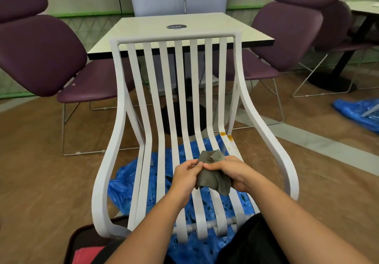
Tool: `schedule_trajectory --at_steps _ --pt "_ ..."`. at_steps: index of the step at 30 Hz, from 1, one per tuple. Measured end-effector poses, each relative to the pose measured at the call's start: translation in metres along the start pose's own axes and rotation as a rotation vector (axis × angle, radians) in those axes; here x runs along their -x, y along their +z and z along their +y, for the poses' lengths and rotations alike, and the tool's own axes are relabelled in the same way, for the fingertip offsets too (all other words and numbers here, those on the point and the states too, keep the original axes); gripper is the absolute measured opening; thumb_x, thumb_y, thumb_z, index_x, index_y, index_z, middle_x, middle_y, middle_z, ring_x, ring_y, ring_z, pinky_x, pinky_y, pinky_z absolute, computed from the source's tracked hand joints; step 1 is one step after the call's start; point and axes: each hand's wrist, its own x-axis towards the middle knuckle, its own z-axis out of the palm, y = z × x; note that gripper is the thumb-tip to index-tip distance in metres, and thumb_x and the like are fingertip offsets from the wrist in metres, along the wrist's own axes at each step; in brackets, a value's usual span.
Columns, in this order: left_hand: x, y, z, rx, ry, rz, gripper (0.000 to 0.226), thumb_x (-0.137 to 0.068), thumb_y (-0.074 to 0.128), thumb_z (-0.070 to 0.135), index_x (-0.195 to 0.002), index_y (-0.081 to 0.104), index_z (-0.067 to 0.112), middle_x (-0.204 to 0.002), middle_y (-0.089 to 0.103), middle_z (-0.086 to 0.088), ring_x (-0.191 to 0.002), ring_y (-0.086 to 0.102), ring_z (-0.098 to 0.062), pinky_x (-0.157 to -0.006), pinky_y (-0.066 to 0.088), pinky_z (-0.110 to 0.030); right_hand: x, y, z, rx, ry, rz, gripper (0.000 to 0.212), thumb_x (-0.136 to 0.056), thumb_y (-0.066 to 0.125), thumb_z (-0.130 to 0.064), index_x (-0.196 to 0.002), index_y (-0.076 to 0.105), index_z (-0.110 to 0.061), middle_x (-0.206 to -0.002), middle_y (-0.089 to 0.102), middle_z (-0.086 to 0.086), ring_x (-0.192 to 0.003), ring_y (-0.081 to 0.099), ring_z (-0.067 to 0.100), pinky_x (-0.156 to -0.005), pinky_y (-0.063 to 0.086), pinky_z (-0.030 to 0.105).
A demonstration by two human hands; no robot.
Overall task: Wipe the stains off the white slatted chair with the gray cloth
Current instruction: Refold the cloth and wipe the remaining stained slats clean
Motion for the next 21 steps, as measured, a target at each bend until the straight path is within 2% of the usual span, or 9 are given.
schedule_trajectory --at_steps 1,3,6,9,11,13,15,18,21 --pt "0.0 0.0 0.0 0.01 0.006 0.015 0.016 -0.097 0.065 0.02 -0.112 0.071 0.016 -0.102 0.076 -0.006 -0.086 0.071 -0.016 -0.054 0.052 -0.019 -0.001 0.0 -0.001 0.012 0.013 0.025 0.048 -0.075 0.087 -0.02 -0.117 0.069 -0.005 -0.102 0.077 0.013 -0.1 0.073 0.031 -0.094 0.057 0.05" --pt "-0.001 -0.001 0.0 0.035 0.001 0.014 0.015 -0.097 0.066 0.016 -0.111 0.07 0.015 -0.102 0.076 -0.007 -0.085 0.072 -0.017 -0.053 0.05 -0.017 -0.001 -0.004 -0.004 0.038 0.037 0.047 0.037 -0.085 0.079 -0.019 -0.116 0.068 -0.004 -0.101 0.077 0.014 -0.099 0.073 0.031 -0.093 0.057 0.049" --pt "-0.004 -0.004 -0.002 0.026 -0.024 -0.006 0.016 -0.096 0.067 0.016 -0.112 0.069 0.015 -0.104 0.076 -0.006 -0.093 0.073 -0.02 -0.066 0.058 -0.026 0.002 -0.015 -0.01 0.051 0.057 0.078 0.029 -0.097 0.065 -0.028 -0.115 0.066 -0.006 -0.102 0.076 0.014 -0.098 0.073 0.03 -0.085 0.06 0.043" --pt "-0.011 -0.01 -0.006 -0.002 -0.062 0.013 0.015 -0.095 0.068 0.013 -0.109 0.07 0.011 -0.104 0.074 -0.012 -0.087 0.073 -0.024 -0.069 0.06 -0.03 0.0 -0.034 -0.01 0.065 0.011 0.197 0.028 -0.103 0.052 -0.035 -0.114 0.064 -0.011 -0.106 0.074 0.015 -0.097 0.072 0.032 -0.085 0.059 0.045" --pt "-0.016 -0.013 -0.006 -0.007 -0.076 0.044 0.016 -0.093 0.069 0.009 -0.109 0.07 0.01 -0.103 0.073 -0.014 -0.087 0.073 -0.027 -0.068 0.06 -0.027 -0.003 -0.045 -0.01 0.173 -0.035 0.339 0.025 -0.105 0.047 -0.028 -0.113 0.063 -0.011 -0.1 0.071 0.015 -0.092 0.07 0.032 -0.086 0.057 0.046" --pt "-0.02 -0.014 -0.005 -0.019 -0.083 0.058 0.014 -0.093 0.068 0.009 -0.107 0.07 0.012 -0.103 0.073 -0.012 -0.087 0.072 -0.026 -0.068 0.061 -0.028 -0.007 -0.057 -0.01 0.36 -0.031 0.506 0.021 -0.104 0.042 -0.017 -0.109 0.061 -0.008 -0.092 0.066 0.013 -0.083 0.064 0.028 -0.07 0.052 0.036" --pt "-0.023 -0.014 -0.005 -0.061 -0.081 0.068 0.011 -0.094 0.067 0.012 -0.104 0.07 0.017 -0.103 0.072 -0.007 -0.088 0.071 -0.024 -0.07 0.061 -0.029 -0.009 -0.065 -0.009 0.584 0.01 0.599 0.016 -0.101 0.042 -0.011 -0.104 0.057 -0.007 -0.087 0.062 0.012 -0.077 0.059 0.026 -0.059 0.042 0.031" --pt "-0.028 -0.013 -0.008 -0.121 -0.078 0.082 0.011 -0.094 0.066 0.014 -0.102 0.071 0.019 -0.103 0.072 -0.004 -0.088 0.071 -0.023 -0.071 0.059 -0.031 -0.013 -0.067 -0.001 0.778 0.164 0.539 0.014 -0.101 0.046 -0.014 -0.106 0.056 -0.006 -0.083 0.057 0.009 -0.071 0.054 0.02 -0.054 0.038 0.029" --pt "-0.033 -0.013 -0.01 -0.169 -0.073 0.093 0.01 -0.095 0.064 0.016 -0.101 0.071 0.021 -0.103 0.071 -0.002 -0.087 0.07 -0.021 -0.075 0.06 -0.034 -0.022 -0.063 0.008 0.813 0.262 0.41 0.023 -0.104 0.043 -0.017 -0.115 0.058 -0.003 -0.083 0.055 0.008 -0.076 0.054 0.021 -0.065 0.042 0.03"
